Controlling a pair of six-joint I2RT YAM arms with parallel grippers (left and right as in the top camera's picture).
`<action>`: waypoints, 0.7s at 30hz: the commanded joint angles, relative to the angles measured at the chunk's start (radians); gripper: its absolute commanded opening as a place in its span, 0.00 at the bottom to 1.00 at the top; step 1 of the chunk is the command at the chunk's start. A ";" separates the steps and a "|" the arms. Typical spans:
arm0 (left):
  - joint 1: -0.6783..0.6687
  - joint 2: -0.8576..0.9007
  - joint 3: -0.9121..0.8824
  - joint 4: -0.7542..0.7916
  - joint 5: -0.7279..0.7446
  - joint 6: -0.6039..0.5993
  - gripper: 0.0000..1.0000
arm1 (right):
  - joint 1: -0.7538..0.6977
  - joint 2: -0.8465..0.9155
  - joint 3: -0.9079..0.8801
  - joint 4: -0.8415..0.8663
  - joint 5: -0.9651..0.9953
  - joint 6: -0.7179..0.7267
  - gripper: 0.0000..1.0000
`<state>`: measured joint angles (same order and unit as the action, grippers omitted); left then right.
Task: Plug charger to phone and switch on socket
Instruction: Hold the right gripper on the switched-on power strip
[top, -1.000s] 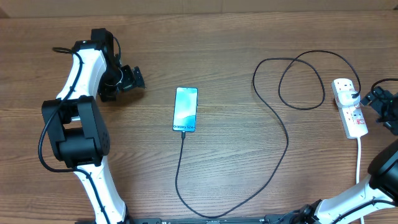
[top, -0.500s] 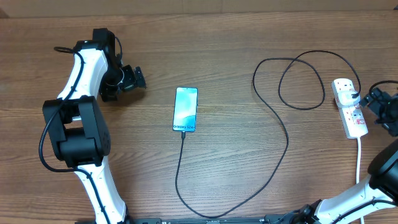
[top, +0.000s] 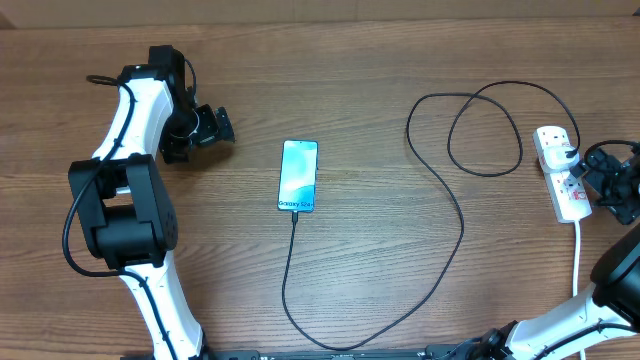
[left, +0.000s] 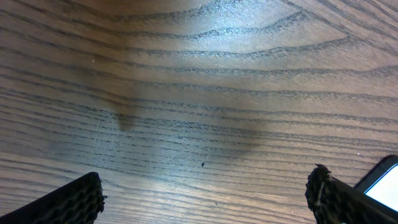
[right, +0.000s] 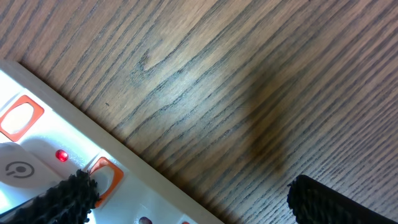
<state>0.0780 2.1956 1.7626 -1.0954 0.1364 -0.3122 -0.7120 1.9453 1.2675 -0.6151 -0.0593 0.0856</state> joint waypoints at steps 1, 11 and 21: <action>-0.009 0.008 0.020 0.001 -0.013 -0.010 1.00 | 0.002 -0.011 -0.021 -0.029 0.000 -0.040 1.00; -0.009 0.008 0.020 0.002 -0.013 -0.010 1.00 | -0.038 -0.131 0.074 -0.127 -0.067 -0.068 1.00; -0.009 0.008 0.019 0.012 -0.014 -0.010 1.00 | -0.002 -0.130 0.074 -0.268 -0.203 -0.225 1.00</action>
<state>0.0784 2.1956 1.7626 -1.0840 0.1368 -0.3122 -0.7250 1.8332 1.3258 -0.8734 -0.2405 -0.0971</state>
